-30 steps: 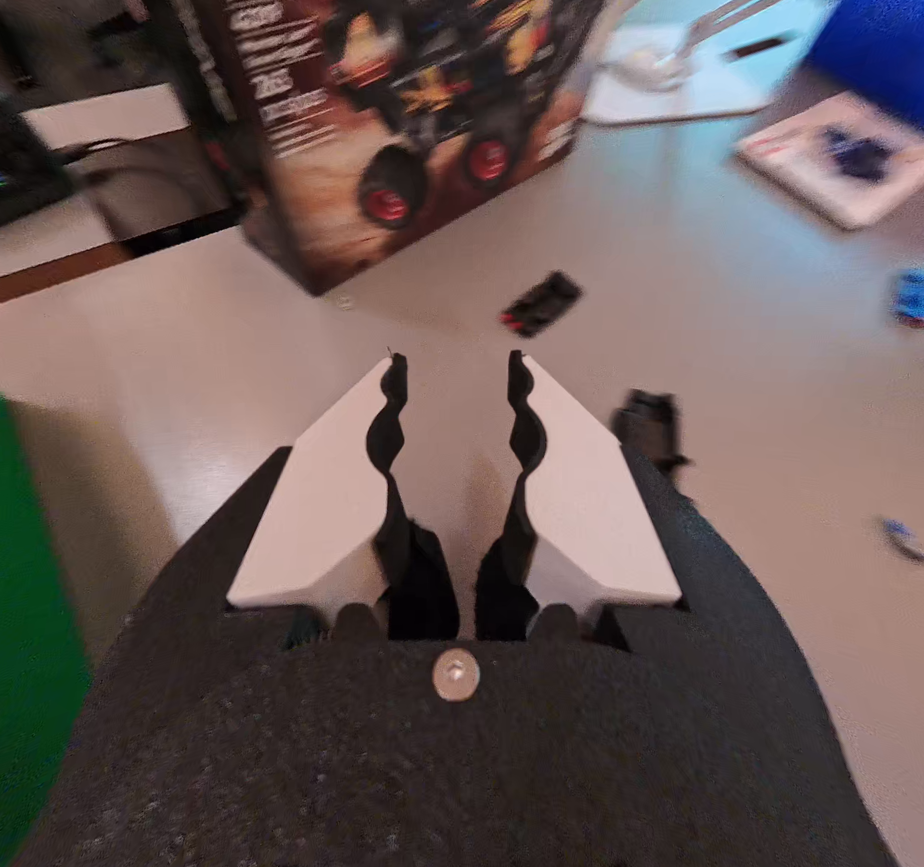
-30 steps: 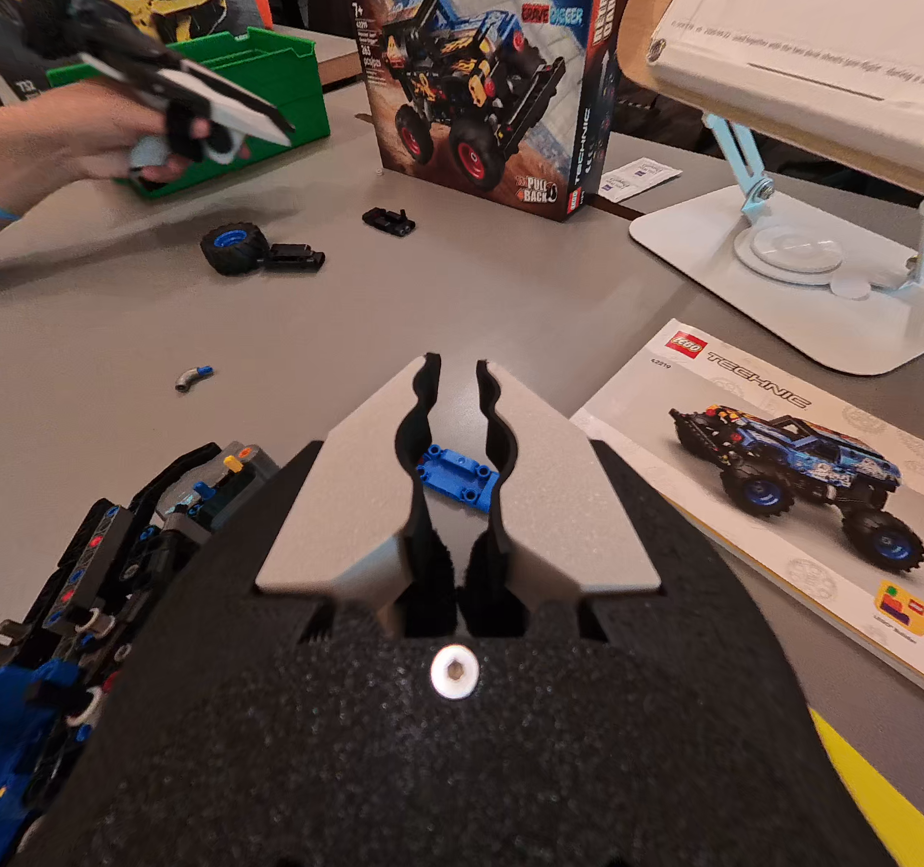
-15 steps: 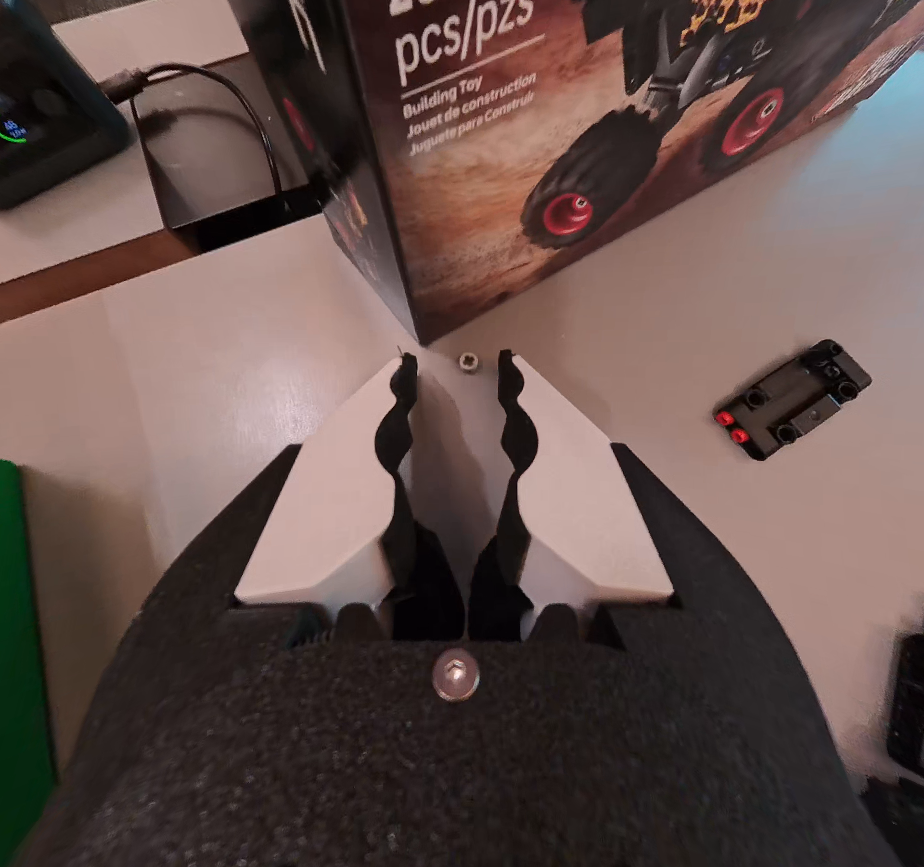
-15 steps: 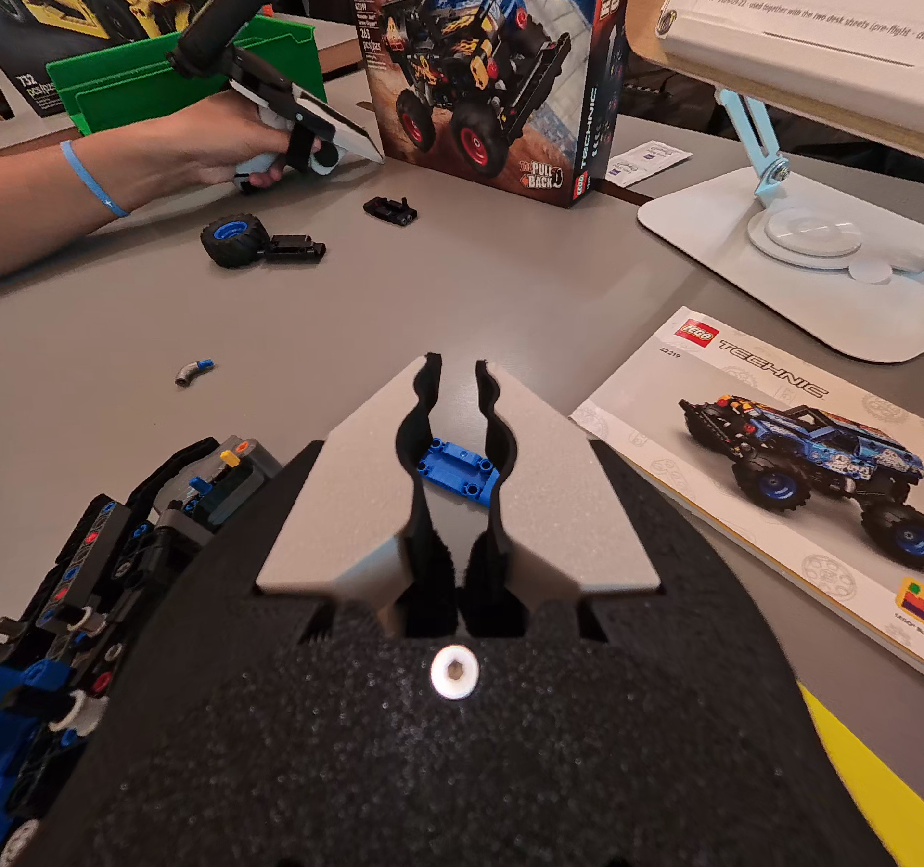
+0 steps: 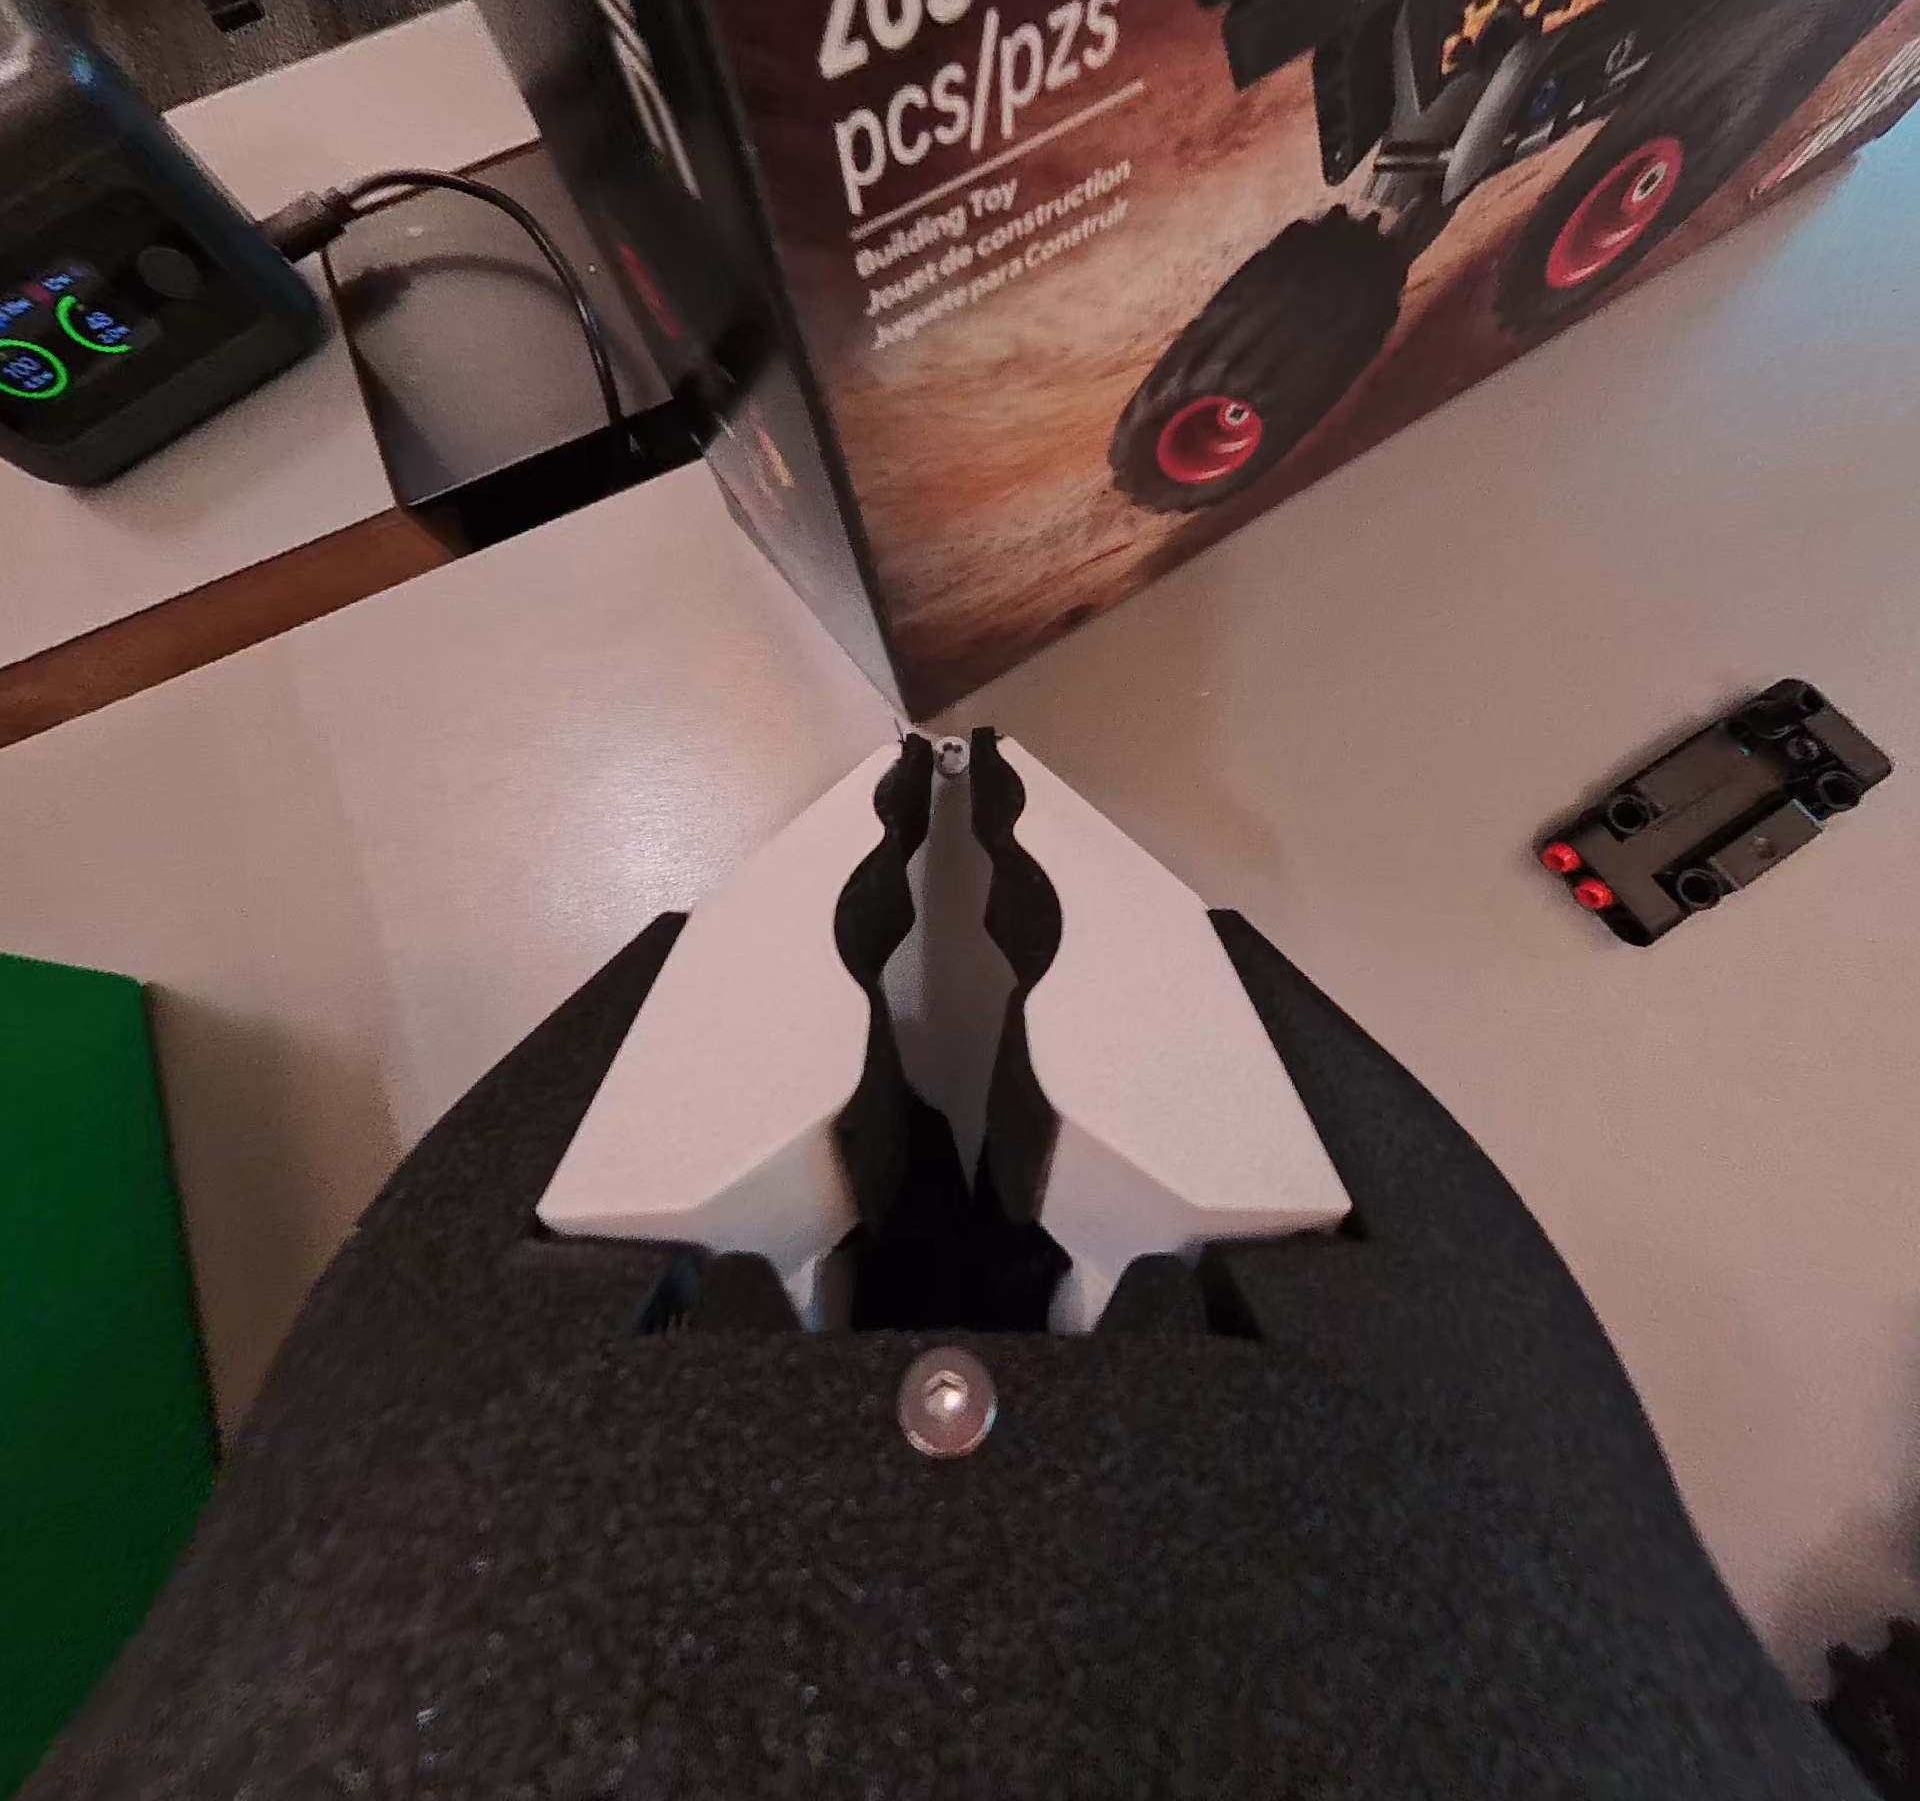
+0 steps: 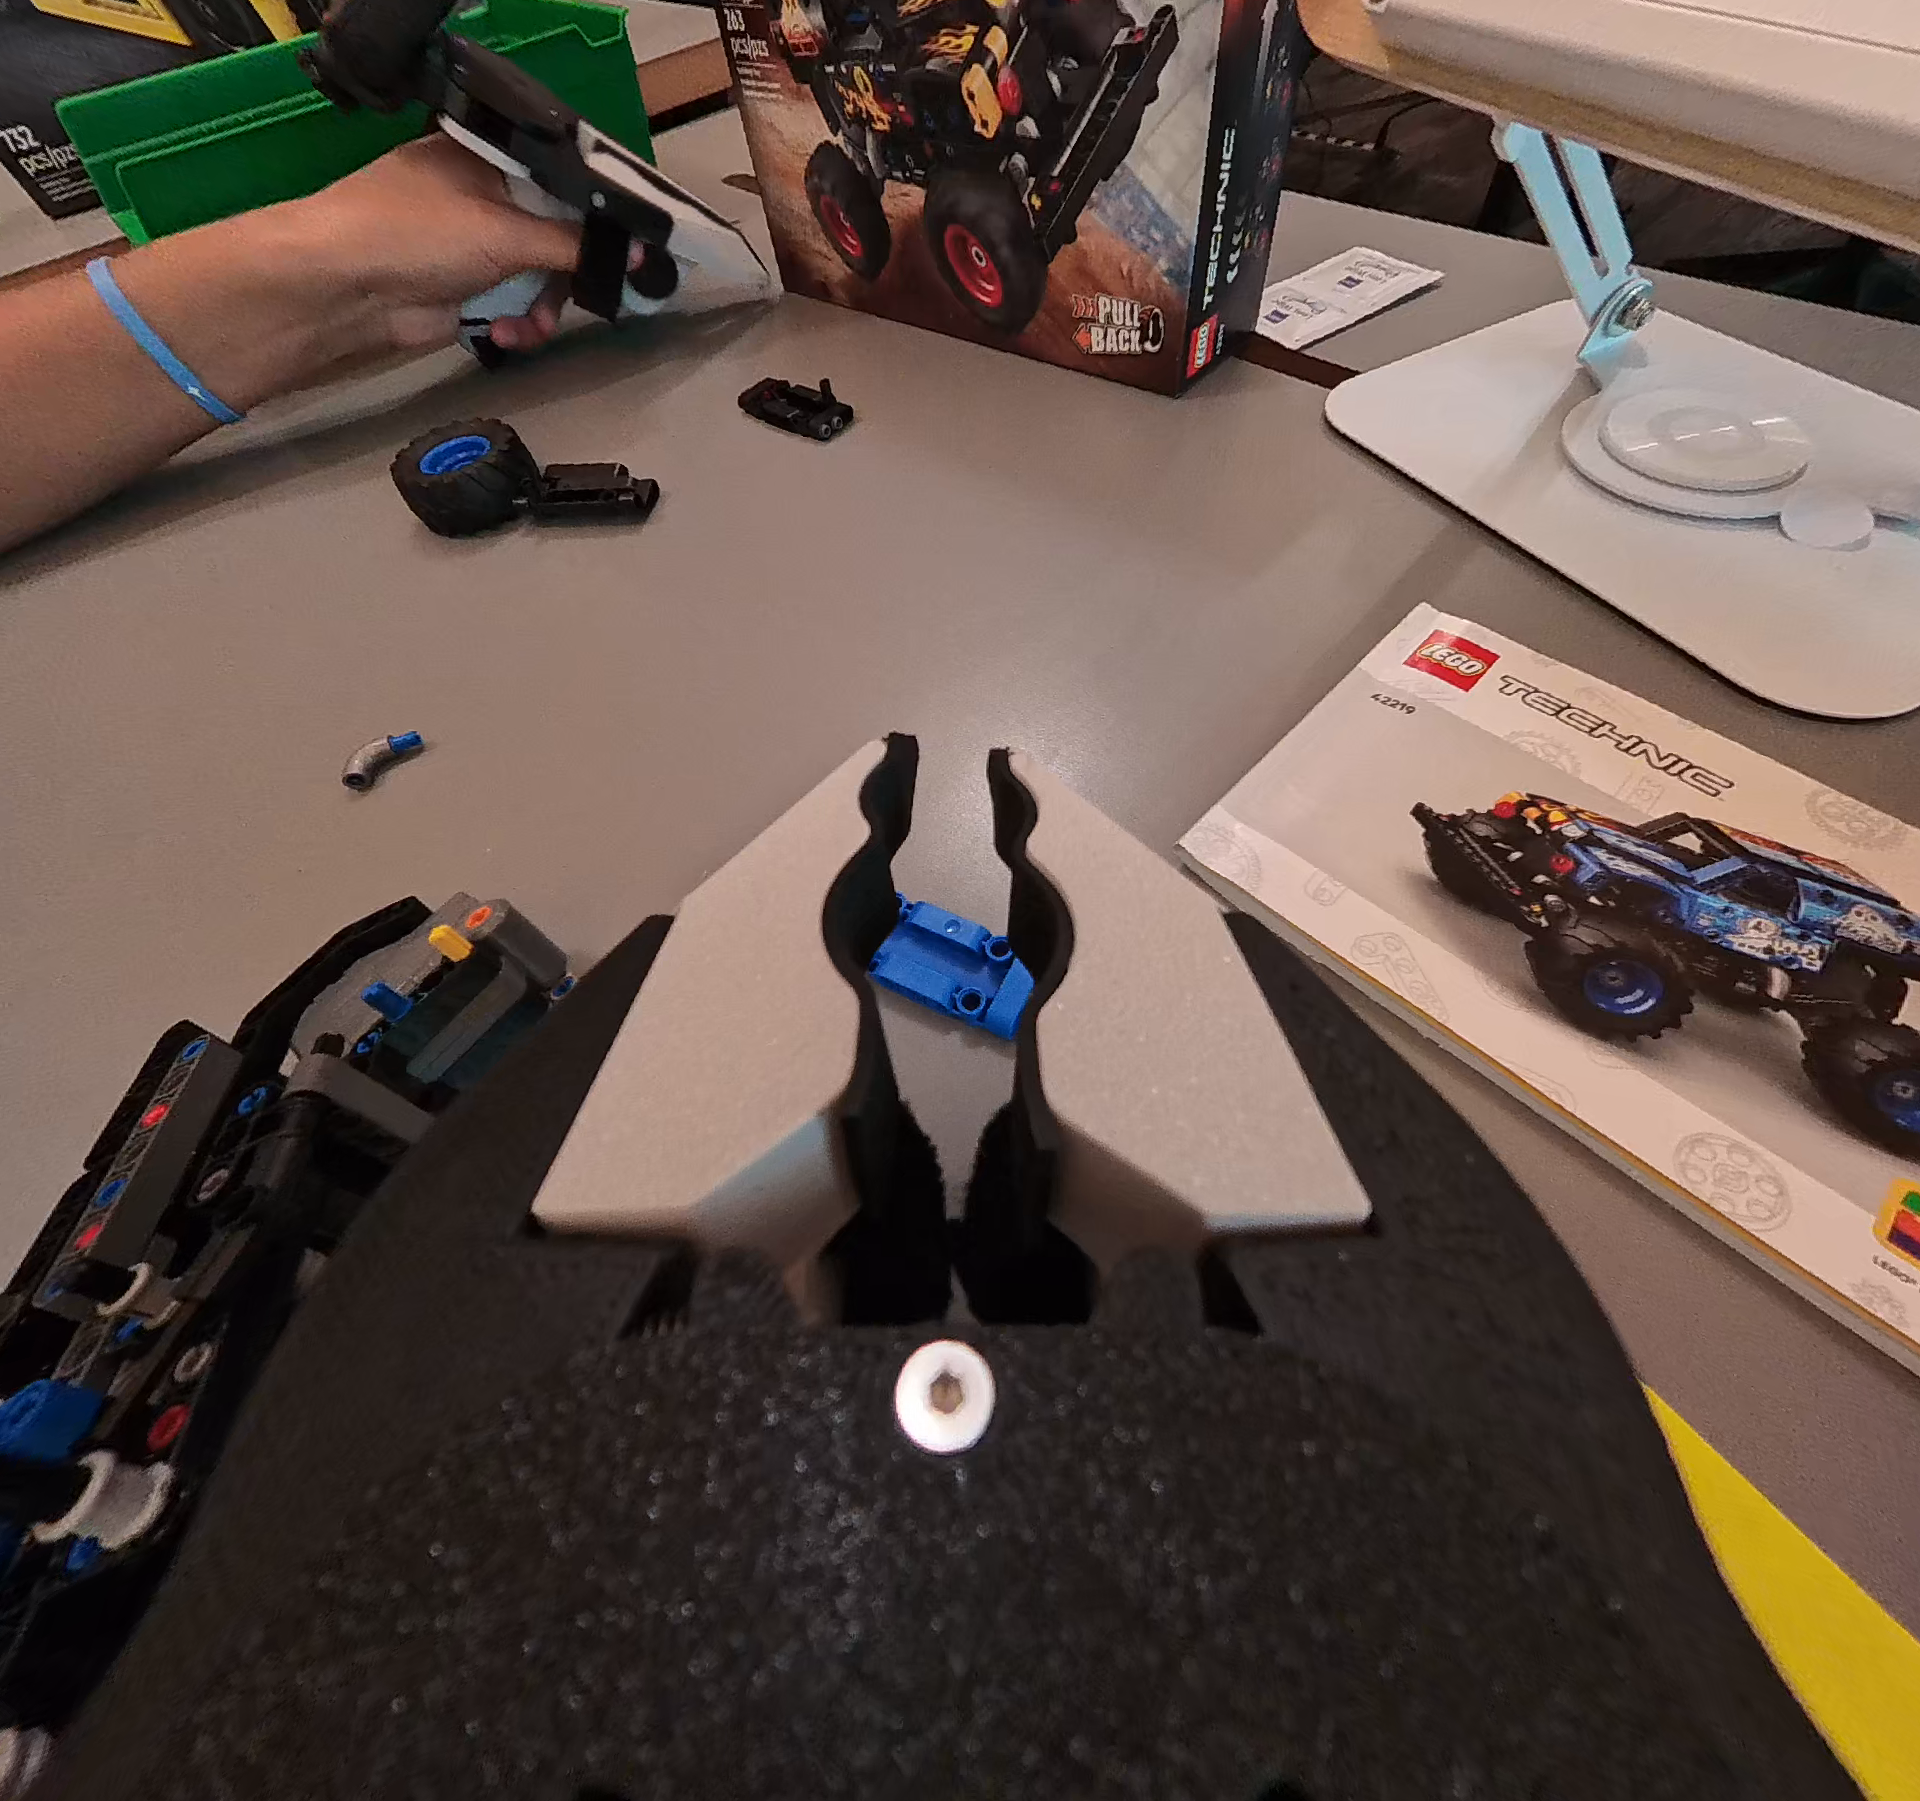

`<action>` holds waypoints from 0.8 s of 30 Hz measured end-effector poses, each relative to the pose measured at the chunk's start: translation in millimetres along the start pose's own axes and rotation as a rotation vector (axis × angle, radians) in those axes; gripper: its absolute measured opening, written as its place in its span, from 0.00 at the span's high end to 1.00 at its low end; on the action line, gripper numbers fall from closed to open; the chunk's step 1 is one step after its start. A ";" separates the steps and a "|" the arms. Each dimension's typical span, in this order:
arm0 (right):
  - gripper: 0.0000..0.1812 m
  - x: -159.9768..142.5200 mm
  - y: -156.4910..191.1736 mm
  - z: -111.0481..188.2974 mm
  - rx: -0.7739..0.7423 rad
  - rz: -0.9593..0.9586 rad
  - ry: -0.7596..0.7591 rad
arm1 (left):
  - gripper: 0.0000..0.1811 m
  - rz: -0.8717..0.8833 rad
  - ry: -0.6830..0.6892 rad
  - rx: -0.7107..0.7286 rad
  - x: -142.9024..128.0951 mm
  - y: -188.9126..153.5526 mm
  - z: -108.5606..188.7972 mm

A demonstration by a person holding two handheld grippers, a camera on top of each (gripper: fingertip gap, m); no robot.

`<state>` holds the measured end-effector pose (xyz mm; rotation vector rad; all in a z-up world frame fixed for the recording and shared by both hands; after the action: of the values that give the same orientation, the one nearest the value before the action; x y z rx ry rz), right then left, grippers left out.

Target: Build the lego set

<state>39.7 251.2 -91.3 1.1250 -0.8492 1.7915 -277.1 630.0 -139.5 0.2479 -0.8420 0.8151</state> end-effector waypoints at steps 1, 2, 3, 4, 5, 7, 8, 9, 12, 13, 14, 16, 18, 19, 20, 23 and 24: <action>0.92 0.4 -0.2 0.4 -0.002 0.001 -0.001 | 0.96 0.003 -0.006 -0.001 1.0 0.9 2.0; 0.92 0.9 -0.1 0.8 -0.003 0.003 -0.003 | 0.96 0.006 -0.010 -0.003 2.0 1.7 3.6; 0.92 1.1 -0.1 1.2 -0.003 0.004 -0.003 | 0.96 0.009 -0.011 -0.007 2.5 2.1 4.6; 0.92 1.4 0.0 1.5 -0.003 0.005 -0.003 | 0.96 0.012 -0.008 -0.013 2.4 2.3 4.7; 0.92 1.6 0.2 1.7 -0.003 0.006 -0.004 | 0.94 0.014 0.001 -0.023 1.8 2.0 4.0; 0.92 1.9 0.3 2.2 -0.004 0.007 -0.004 | 0.92 0.018 0.015 -0.031 1.7 2.7 3.3; 0.92 2.2 0.2 2.6 -0.004 0.008 -0.006 | 0.94 0.022 0.014 -0.034 2.2 3.4 4.0; 0.92 2.3 0.2 2.9 -0.004 0.009 -0.006 | 0.95 0.026 0.011 -0.043 2.8 3.5 5.2; 0.92 3.5 0.2 4.1 -0.006 0.012 -0.008 | 0.97 0.039 0.004 -0.072 2.9 2.1 11.4; 0.92 4.0 0.5 4.4 -0.006 0.013 -0.010 | 0.97 0.037 0.008 -0.077 1.8 1.6 13.6; 0.92 4.5 0.6 4.9 -0.007 0.014 -0.012 | 0.97 0.031 0.008 -0.074 0.9 2.2 15.9; 0.92 5.2 1.1 5.6 -0.008 0.018 -0.014 | 0.96 0.019 0.002 -0.029 2.1 8.8 19.3; 0.92 5.8 1.3 5.9 -0.008 0.020 -0.016 | 0.95 0.050 -0.014 0.026 7.6 20.3 20.6; 0.92 5.6 1.2 5.8 -0.009 0.020 -0.015 | 0.93 0.082 -0.020 0.031 10.5 24.6 19.9; 0.92 5.0 1.0 5.5 -0.009 0.019 -0.012 | 0.91 0.108 -0.022 0.014 12.7 26.4 18.1; 0.92 3.3 -0.2 4.9 -0.008 0.011 -0.009 | 0.88 0.115 -0.002 0.007 14.6 29.6 8.2; 0.92 2.5 -0.7 4.3 -0.006 0.008 -0.005 | 0.88 0.098 0.007 0.020 14.6 31.5 4.6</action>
<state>41.3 248.5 -87.3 1.1245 -0.8628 1.7918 -296.9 656.9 -129.2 0.2231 -0.8450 0.9157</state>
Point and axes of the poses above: each gripper's, where its closed fingertips meet, z back along the fingers, x out of its top, y = z × x across the jaws, the point moved 7 cm from there along z, back along the fingers, and after that the axes turned 13 degrees about z, right-handed, at the moved point
